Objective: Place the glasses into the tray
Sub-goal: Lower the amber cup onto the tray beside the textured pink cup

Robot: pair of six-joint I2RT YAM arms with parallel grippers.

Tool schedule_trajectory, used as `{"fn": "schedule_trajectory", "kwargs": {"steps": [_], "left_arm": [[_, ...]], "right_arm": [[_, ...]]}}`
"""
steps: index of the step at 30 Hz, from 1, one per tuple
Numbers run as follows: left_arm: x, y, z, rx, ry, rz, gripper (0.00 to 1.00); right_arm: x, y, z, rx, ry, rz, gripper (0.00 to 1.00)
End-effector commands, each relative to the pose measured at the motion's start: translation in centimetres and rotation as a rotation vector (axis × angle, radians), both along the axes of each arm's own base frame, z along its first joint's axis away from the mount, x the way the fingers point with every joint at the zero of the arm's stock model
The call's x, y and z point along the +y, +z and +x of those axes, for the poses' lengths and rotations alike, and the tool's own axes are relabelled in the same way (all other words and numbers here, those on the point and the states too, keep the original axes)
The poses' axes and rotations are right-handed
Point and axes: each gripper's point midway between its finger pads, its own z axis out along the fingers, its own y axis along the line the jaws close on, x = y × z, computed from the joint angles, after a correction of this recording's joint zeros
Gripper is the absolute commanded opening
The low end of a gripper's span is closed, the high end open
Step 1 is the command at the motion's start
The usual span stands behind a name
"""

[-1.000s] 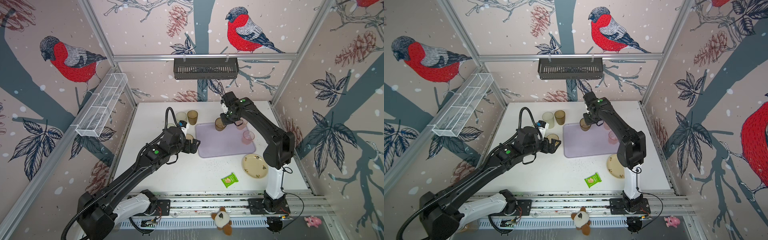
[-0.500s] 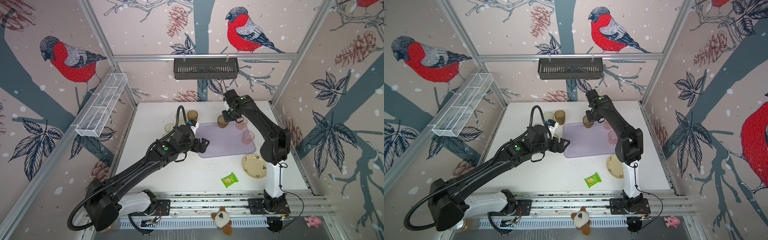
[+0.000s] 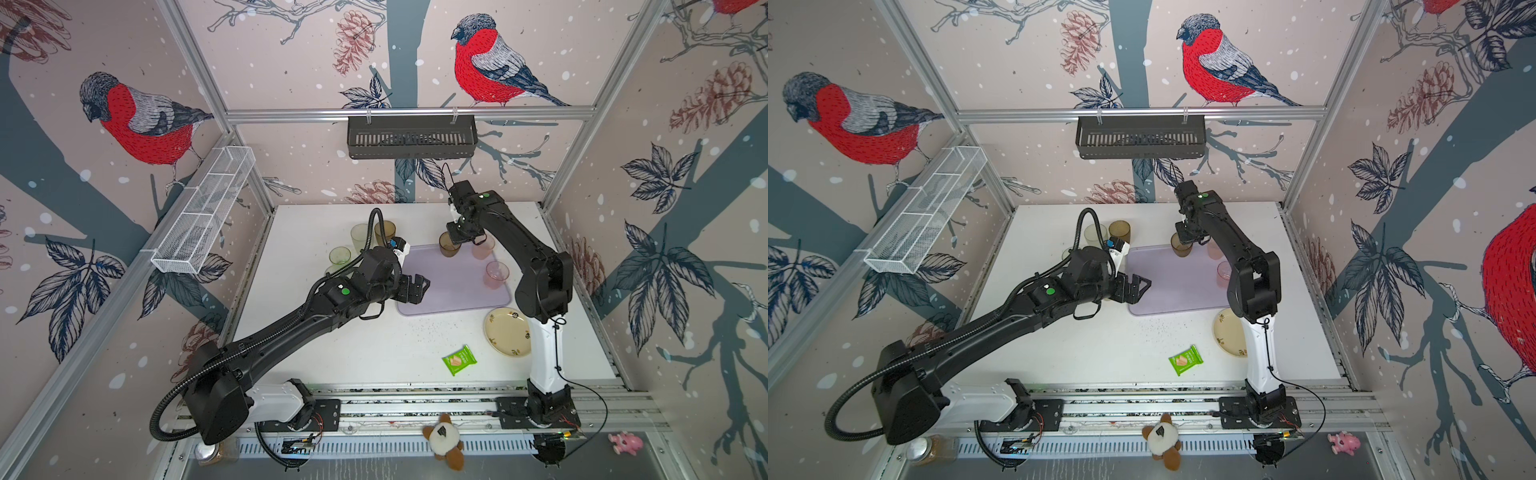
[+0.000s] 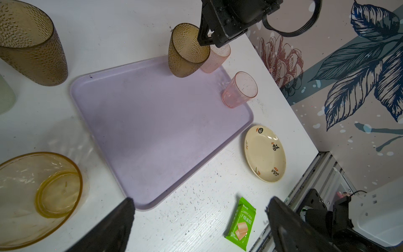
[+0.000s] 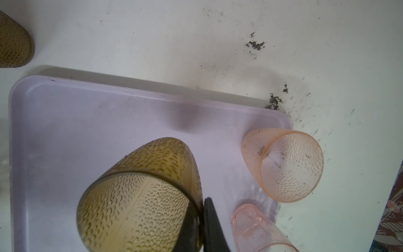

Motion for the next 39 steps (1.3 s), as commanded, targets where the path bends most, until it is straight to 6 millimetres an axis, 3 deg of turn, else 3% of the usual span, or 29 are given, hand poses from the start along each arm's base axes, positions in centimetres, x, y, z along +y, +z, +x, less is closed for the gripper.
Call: {"fn": "schedule_trajectory", "kwargs": {"steps": [1, 13, 39], "left_arm": [[-0.6, 0.9, 0.6, -0.032, 0.001, -0.018, 0.95], [-1.5, 0.8, 0.9, -0.035, -0.005, 0.011, 0.96], [-2.0, 1.2, 1.1, -0.044, 0.001, 0.024, 0.96]], "right_arm": [[-0.3, -0.2, 0.6, -0.005, 0.001, -0.004, 0.04], [-1.9, -1.9, 1.9, 0.011, -0.011, 0.004, 0.04], [-2.5, -4.8, 1.9, 0.058, -0.008, 0.009, 0.04]]}}
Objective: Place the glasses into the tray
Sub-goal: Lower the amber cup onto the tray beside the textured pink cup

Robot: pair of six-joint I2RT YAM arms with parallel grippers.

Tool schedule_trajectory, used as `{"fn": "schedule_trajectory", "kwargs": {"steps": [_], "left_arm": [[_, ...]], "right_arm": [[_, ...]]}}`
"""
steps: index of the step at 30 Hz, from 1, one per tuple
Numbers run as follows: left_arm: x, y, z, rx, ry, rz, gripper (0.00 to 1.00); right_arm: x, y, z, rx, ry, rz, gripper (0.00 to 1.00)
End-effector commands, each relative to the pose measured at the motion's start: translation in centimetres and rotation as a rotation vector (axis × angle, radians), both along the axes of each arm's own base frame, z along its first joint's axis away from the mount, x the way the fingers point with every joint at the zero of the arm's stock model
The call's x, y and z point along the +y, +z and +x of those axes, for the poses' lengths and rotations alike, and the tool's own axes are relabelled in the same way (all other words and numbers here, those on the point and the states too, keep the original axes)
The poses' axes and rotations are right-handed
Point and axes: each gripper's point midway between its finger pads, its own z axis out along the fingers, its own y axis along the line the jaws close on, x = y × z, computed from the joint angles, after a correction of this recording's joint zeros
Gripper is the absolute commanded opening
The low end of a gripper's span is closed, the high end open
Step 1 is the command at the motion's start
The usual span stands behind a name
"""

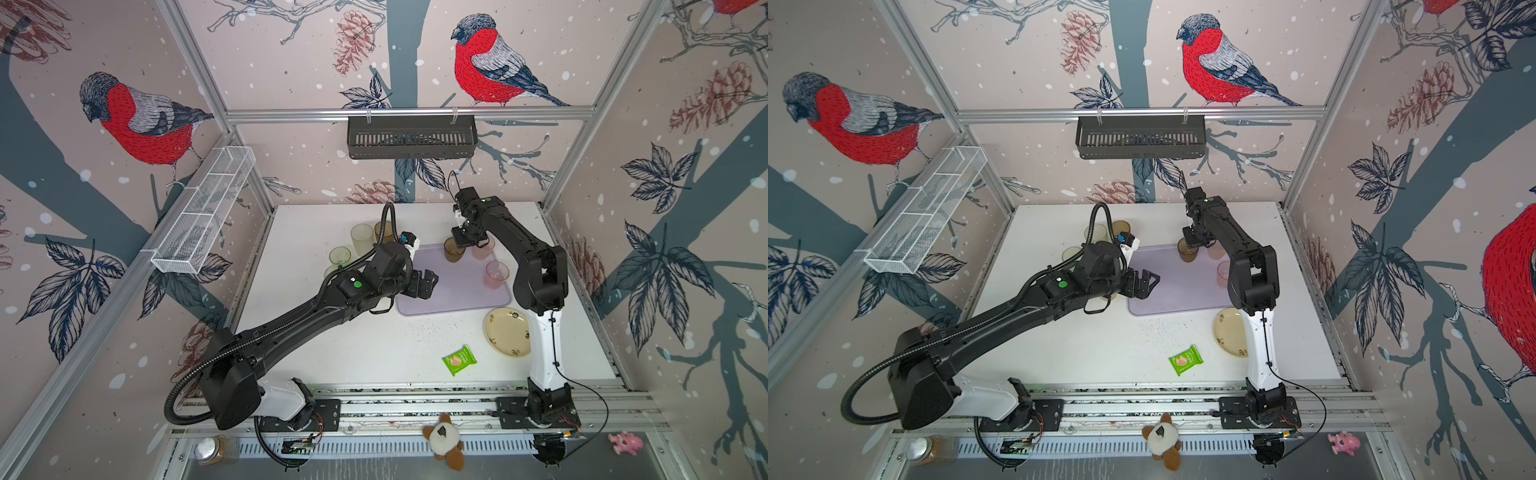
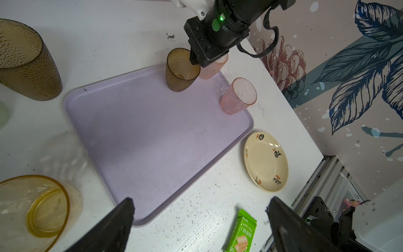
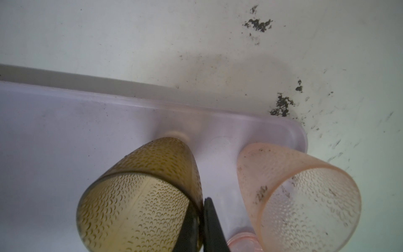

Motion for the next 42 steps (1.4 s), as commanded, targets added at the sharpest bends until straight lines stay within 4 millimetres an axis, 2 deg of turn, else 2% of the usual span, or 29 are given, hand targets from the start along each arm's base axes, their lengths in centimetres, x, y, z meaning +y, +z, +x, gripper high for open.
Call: {"fn": "schedule_trajectory", "kwargs": {"steps": [1, 23, 42], "left_arm": [[0.04, 0.69, 0.08, -0.023, 0.003, -0.002, 0.96], [-0.10, 0.65, 0.06, -0.028, 0.004, 0.005, 0.96], [-0.24, 0.67, 0.17, -0.033, -0.003, 0.011, 0.96]], "right_arm": [[-0.28, -0.10, 0.11, 0.000, -0.001, -0.003, 0.04], [-1.07, -0.78, 0.20, 0.007, -0.015, -0.003, 0.05], [-1.05, -0.49, 0.47, -0.006, -0.026, 0.005, 0.15]]}}
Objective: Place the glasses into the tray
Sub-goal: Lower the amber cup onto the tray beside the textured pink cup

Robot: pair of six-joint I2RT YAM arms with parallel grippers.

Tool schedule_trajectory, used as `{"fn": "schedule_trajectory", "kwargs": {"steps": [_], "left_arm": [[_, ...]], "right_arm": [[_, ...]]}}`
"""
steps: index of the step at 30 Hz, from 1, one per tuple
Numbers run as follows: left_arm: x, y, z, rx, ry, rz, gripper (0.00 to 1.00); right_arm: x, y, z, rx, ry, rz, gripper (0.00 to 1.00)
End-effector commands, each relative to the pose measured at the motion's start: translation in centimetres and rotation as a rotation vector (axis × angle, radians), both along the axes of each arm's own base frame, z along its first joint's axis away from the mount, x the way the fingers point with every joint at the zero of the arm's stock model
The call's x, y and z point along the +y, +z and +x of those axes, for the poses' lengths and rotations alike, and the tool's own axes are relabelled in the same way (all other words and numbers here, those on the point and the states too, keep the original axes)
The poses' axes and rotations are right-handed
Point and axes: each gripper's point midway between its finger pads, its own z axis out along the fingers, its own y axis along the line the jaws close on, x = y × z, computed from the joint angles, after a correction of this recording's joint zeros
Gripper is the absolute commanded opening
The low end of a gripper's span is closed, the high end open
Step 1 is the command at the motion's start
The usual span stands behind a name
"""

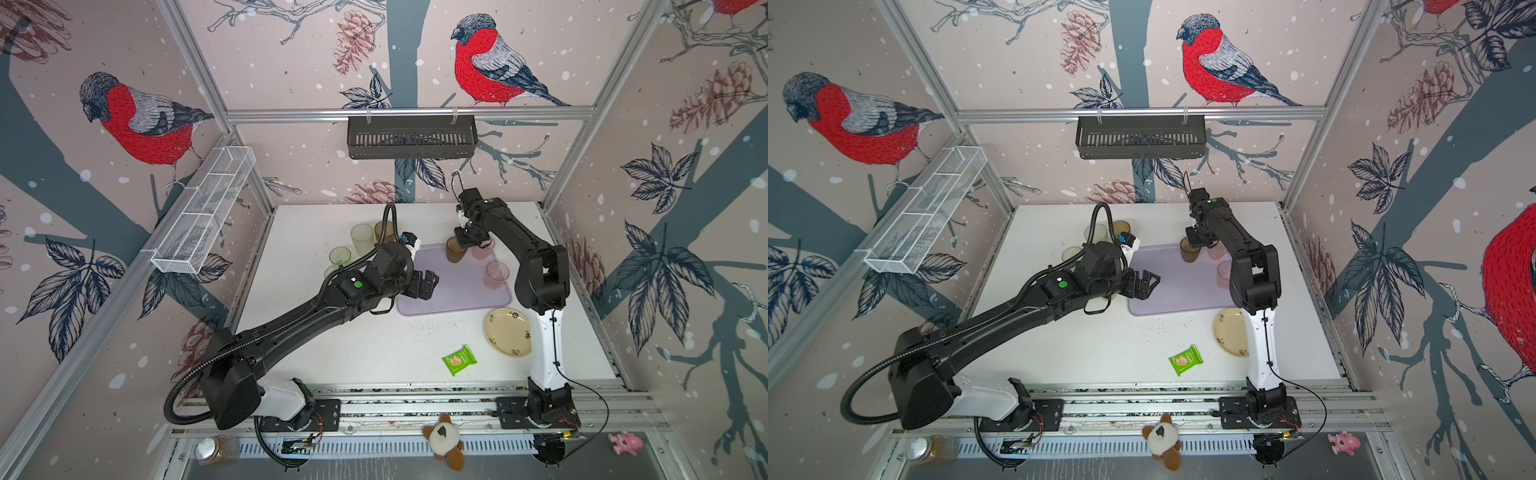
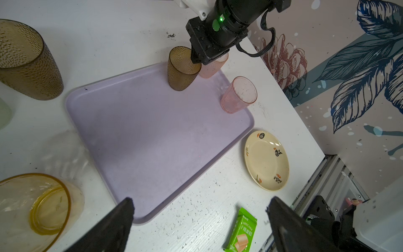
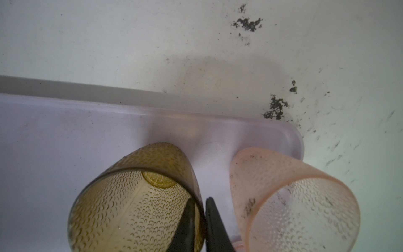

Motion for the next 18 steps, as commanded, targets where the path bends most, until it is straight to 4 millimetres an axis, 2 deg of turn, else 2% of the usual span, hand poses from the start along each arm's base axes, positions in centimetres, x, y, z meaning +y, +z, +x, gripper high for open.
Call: {"fn": "schedule_trajectory", "kwargs": {"steps": [1, 18], "left_arm": [[-0.2, 0.5, 0.4, -0.030, -0.003, 0.001, 0.96], [-0.2, 0.6, 0.3, -0.036, -0.003, -0.001, 0.96]], "right_arm": [[-0.1, 0.2, 0.0, -0.002, -0.004, -0.003, 0.16], [0.2, 1.5, 0.5, -0.026, -0.012, 0.014, 0.23]]}}
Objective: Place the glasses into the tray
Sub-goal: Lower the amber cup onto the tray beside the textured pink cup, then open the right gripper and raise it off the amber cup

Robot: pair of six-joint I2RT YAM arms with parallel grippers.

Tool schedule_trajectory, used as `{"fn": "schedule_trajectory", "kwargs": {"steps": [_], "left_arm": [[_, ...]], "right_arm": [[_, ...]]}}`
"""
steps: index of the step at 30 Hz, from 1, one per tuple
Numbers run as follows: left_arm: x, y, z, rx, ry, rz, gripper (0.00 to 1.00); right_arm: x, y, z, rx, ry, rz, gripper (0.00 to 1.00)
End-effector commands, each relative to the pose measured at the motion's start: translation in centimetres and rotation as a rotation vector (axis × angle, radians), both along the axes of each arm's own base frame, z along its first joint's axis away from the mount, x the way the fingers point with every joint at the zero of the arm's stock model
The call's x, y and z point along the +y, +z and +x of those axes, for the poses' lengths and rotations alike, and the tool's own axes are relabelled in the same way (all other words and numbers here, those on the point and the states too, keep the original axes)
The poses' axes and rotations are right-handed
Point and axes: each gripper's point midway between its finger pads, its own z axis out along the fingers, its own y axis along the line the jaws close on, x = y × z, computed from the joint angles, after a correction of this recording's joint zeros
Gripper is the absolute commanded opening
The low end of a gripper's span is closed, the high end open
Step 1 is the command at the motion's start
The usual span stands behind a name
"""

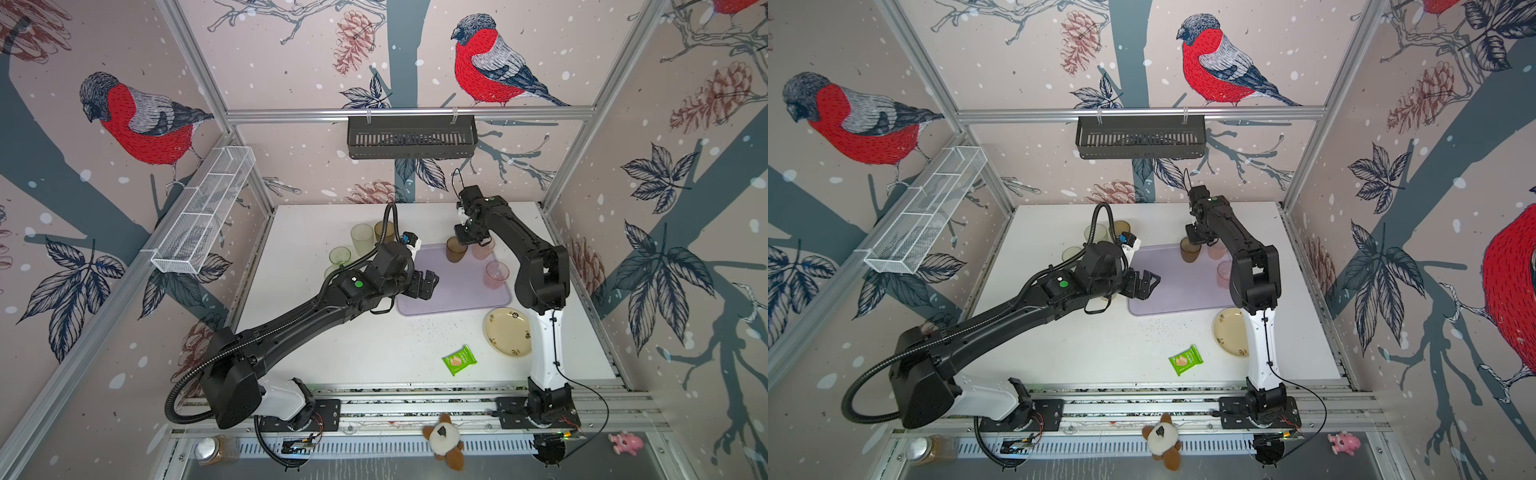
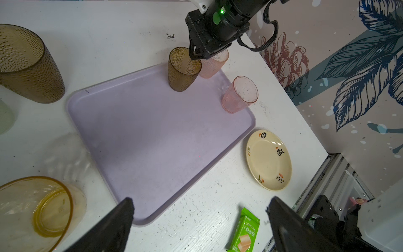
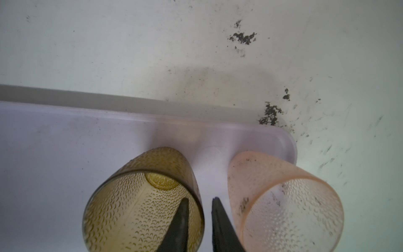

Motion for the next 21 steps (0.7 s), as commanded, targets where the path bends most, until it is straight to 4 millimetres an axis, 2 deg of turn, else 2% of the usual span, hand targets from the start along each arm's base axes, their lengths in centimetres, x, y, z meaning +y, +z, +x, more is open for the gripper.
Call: {"fn": "schedule_trajectory", "kwargs": {"steps": [1, 13, 21], "left_arm": [[-0.2, 0.8, 0.2, -0.023, 0.001, -0.015, 0.96], [0.0, 1.0, 0.1, -0.031, 0.002, -0.016, 0.96], [0.4, 1.2, -0.1, -0.038, 0.009, -0.020, 0.96]], "right_arm": [[0.0, 0.6, -0.1, -0.001, -0.009, 0.005, 0.24], [1.0, 3.0, 0.0, -0.039, -0.006, 0.027, 0.33], [3.0, 5.3, -0.4, -0.075, 0.012, 0.045, 0.41]]}}
